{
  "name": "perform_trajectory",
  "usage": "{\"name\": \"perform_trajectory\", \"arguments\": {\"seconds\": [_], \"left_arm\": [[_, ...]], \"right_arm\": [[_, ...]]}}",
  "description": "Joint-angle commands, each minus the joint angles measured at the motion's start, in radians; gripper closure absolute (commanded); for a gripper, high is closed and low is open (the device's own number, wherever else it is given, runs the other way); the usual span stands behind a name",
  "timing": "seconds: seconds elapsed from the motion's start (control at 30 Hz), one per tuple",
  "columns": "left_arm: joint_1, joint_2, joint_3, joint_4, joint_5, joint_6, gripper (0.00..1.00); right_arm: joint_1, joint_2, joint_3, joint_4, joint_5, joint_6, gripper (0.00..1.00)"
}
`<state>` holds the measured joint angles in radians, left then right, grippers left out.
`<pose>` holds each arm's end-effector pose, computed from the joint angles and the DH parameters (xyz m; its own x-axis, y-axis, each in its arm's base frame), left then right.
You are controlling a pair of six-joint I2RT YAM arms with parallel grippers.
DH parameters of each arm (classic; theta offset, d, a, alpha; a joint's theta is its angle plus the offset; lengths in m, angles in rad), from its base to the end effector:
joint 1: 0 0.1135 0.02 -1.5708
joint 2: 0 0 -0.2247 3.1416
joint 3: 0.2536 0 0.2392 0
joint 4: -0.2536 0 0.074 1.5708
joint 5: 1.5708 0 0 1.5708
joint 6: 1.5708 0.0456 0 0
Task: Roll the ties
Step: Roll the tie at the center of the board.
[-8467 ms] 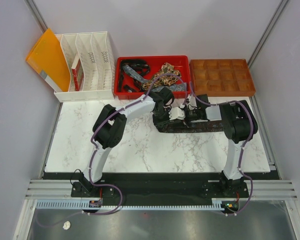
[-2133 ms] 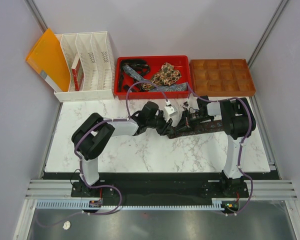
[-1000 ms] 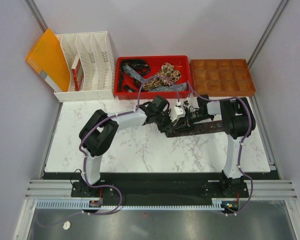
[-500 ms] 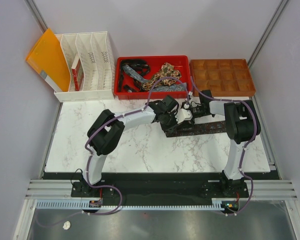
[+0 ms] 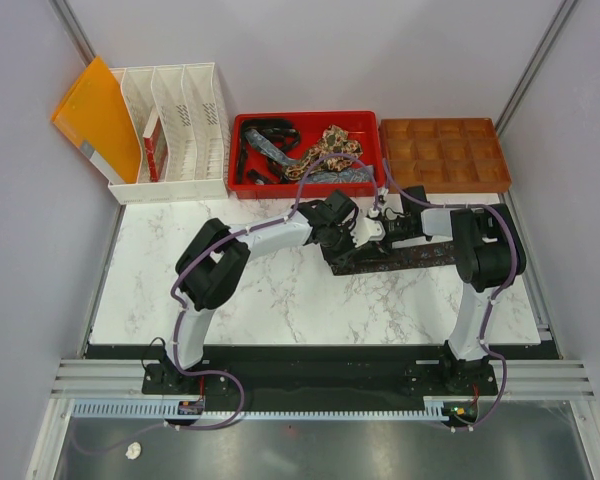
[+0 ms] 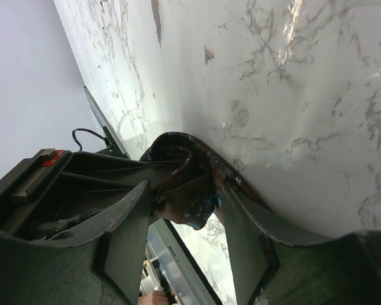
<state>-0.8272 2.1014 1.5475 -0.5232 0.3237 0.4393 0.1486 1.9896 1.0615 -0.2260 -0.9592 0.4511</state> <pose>0.2721 -0.3173 0.1333 -0.1993 0.8124 -0.5480 0.9774 0.2048 -0.0520 0.3295 0.0871 0.0778 -0.9938 0.1043 -0.0379 0.0228 0.5259 0.8502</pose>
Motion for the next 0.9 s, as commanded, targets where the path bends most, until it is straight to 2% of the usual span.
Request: {"name": "perform_trajectory", "arguments": {"seconds": [0.0, 0.2, 0.47, 0.5, 0.53, 0.6, 0.63, 0.73, 0.87], "left_arm": [[-0.004, 0.111, -0.047, -0.143, -0.015, 0.035, 0.84], [-0.004, 0.108, -0.059, -0.147, -0.008, 0.033, 0.82], [-0.004, 0.108, -0.059, -0.147, 0.006, 0.033, 0.80], [-0.003, 0.108, -0.059, -0.146, 0.011, 0.032, 0.80], [-0.003, 0.108, -0.061, -0.146, 0.012, 0.033, 0.79], [-0.004, 0.105, -0.061, -0.144, 0.015, 0.035, 0.76], [-0.003, 0.103, -0.061, -0.146, 0.014, 0.036, 0.75], [0.002, 0.080, -0.073, -0.129, 0.018, 0.039, 0.66], [0.025, 0.005, -0.105, -0.081, 0.057, 0.064, 0.55]], "right_arm": [[0.016, -0.023, -0.032, 0.007, -0.004, -0.031, 0.46], [0.008, -0.078, -0.061, -0.003, -0.044, -0.032, 0.44], [0.023, -0.052, -0.058, 0.004, -0.013, -0.046, 0.51], [0.029, -0.046, -0.055, 0.005, 0.006, -0.048, 0.54], [0.031, -0.038, -0.045, 0.008, 0.016, -0.046, 0.63], [0.032, -0.012, -0.041, 0.008, 0.037, -0.043, 0.74], [0.031, -0.008, -0.044, 0.008, 0.045, -0.046, 0.83], [0.029, -0.003, -0.054, -0.024, 0.068, -0.066, 0.99], [0.031, 0.002, -0.052, -0.068, 0.089, -0.115, 1.00]]}}
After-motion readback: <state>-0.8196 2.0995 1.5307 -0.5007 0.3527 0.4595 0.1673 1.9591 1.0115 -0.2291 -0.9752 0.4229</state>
